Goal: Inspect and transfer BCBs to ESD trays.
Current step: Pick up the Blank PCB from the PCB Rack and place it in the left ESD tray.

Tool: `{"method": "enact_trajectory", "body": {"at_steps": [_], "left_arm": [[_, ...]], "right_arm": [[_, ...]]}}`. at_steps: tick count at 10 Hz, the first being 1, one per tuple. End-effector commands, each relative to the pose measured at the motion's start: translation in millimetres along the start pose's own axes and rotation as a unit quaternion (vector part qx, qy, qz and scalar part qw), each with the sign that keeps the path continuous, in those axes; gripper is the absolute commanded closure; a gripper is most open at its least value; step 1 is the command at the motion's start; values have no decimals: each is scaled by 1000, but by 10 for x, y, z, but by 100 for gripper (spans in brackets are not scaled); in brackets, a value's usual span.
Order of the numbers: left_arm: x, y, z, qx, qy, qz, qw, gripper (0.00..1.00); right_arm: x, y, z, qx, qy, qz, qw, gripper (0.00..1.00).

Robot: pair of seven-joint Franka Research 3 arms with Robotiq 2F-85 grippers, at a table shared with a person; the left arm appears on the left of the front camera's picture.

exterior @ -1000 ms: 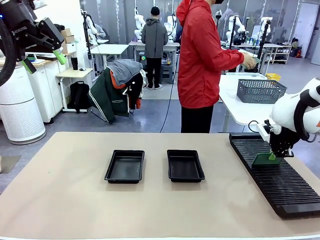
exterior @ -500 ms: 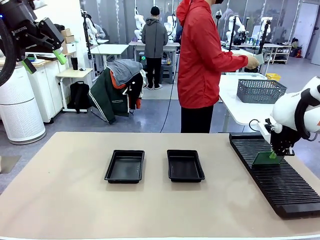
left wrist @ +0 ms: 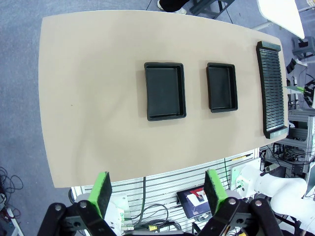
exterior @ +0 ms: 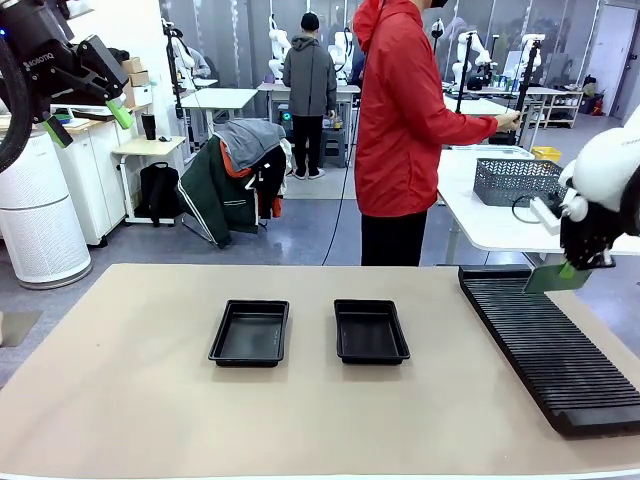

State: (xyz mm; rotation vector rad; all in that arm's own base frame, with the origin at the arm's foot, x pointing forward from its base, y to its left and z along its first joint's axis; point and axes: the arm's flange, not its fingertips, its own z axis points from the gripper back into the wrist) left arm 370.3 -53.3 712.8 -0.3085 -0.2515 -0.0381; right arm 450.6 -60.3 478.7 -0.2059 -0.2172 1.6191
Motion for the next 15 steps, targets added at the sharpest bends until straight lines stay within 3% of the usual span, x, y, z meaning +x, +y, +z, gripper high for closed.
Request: {"method": "enact_trajectory", "body": {"at_steps": [1,6,11,12,15], "left_arm": [[-3,0,-4,-2,0,0,1000,0],[-3,0,-4,-2,0,0,1000,0],[-3,0,-4,-2,0,0,1000,0],[-3,0,-4,-2,0,0,1000,0],[-3,0,-4,-2,0,0,1000,0]], "right_arm": [[92,54,458,19,19,-5,1000,100],[174,141,1447,69,-31,-30,997,100],[105,204,1649,71,-58,-21,996,100],[156,197,1639,72,-35,-20,997,100],[156,197,1639,72,-35,-20,997,100]]}}
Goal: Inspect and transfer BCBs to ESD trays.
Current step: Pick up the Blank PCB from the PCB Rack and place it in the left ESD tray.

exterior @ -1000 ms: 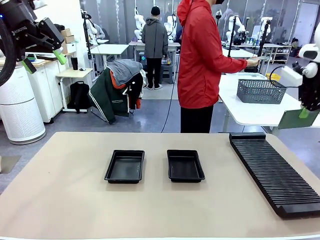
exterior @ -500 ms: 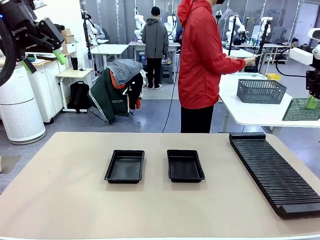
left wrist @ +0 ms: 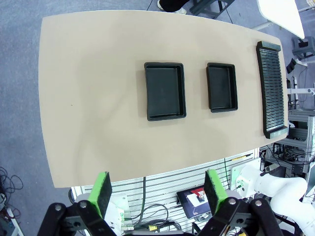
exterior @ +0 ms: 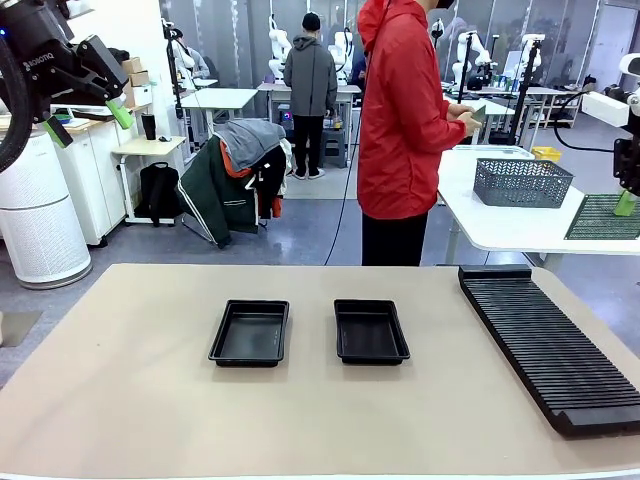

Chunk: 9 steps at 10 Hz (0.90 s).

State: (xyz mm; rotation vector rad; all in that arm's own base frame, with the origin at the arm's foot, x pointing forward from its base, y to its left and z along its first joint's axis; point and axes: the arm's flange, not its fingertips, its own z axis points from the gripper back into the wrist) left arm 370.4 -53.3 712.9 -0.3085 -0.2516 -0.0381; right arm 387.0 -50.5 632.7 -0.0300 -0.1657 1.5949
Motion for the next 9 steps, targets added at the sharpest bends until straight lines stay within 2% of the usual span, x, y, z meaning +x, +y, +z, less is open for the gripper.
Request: {"method": "enact_trajectory", "body": {"at_steps": [1,9], "left_arm": [[-3,0,-5,-2,0,0,1000,0],[-3,0,-5,-2,0,0,1000,0]], "right_arm": [[20,-4,-14,2,5,1,1000,100],[20,-4,-14,2,5,1,1000,100]]}}
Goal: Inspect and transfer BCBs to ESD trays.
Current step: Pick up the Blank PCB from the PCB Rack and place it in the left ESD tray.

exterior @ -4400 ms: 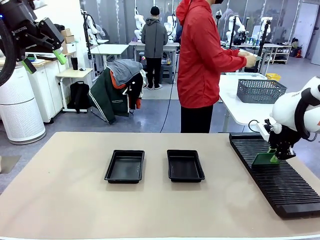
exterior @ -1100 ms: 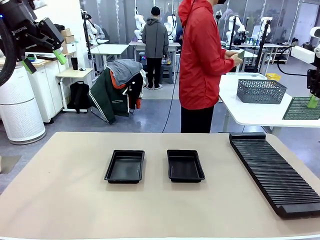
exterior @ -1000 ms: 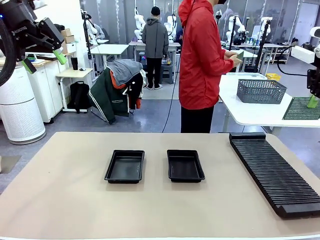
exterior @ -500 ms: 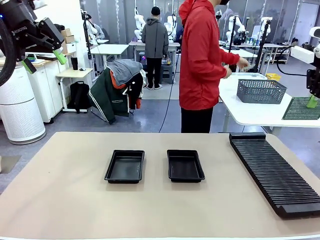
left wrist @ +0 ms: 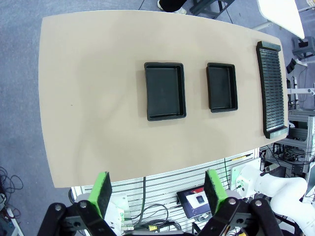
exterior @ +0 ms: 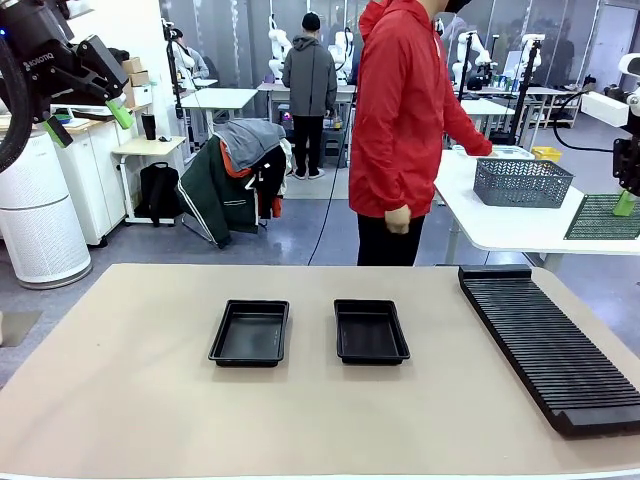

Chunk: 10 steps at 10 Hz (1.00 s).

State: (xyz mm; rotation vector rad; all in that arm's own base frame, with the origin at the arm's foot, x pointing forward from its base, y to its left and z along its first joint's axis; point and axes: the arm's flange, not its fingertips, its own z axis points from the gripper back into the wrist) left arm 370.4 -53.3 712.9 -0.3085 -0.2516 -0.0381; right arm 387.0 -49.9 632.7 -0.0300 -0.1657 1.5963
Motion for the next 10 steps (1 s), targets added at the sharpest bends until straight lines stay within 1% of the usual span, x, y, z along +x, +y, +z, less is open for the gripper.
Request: {"method": "enact_trajectory", "body": {"at_steps": [1,3,4,6,7,9,10], "left_arm": [[-3,0,-5,-2,0,0,1000,0],[-3,0,-5,-2,0,0,1000,0],[-3,0,-5,-2,0,0,1000,0],[-3,0,-5,-2,0,0,1000,0],[-3,0,-5,-2,0,0,1000,0],[-3,0,-5,-2,0,0,1000,0],[-3,0,-5,-2,0,0,1000,0]], "right_arm": [[0,0,0,0,0,0,1000,98],[58,-50,3,24,-46,-89,995,98],[132,-84,-5,37,-67,-143,987,98],[389,-152,-89,85,-102,-244,961,98],[539,-164,-172,107,-115,-289,944,98],[901,-166,-400,152,-150,-375,902,98],[1099,-168,-546,171,-172,-430,870,98]]}}
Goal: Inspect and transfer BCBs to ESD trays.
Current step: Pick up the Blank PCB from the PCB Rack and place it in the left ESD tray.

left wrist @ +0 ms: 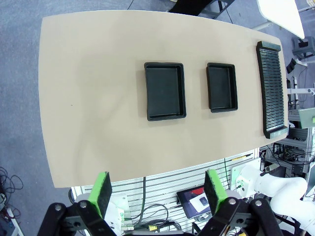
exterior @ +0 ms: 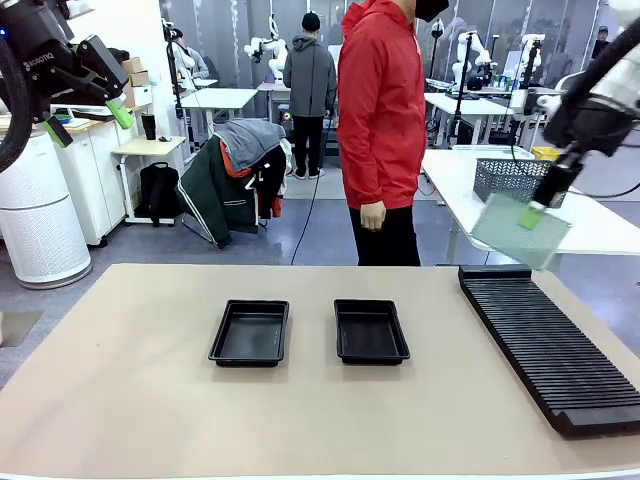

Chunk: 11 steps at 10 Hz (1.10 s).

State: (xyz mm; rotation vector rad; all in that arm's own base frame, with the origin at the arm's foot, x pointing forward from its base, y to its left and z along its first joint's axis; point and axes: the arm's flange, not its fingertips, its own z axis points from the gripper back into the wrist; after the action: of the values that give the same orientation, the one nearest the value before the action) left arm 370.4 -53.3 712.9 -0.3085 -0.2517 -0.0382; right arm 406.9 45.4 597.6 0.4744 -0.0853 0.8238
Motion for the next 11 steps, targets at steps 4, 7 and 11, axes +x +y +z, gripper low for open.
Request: {"method": "enact_trajectory", "body": {"at_steps": [4,7,11], "left_arm": [[-3,1,-5,-2,0,0,1000,0],[-3,1,-5,-2,0,0,1000,0],[-3,1,-5,-2,0,0,1000,0]], "right_arm": [[595,348,-1054,108,-129,-178,969,98],[991,477,-1792,155,-173,-237,943,98],[1619,798,-2716,192,-194,-325,905,98]]}}
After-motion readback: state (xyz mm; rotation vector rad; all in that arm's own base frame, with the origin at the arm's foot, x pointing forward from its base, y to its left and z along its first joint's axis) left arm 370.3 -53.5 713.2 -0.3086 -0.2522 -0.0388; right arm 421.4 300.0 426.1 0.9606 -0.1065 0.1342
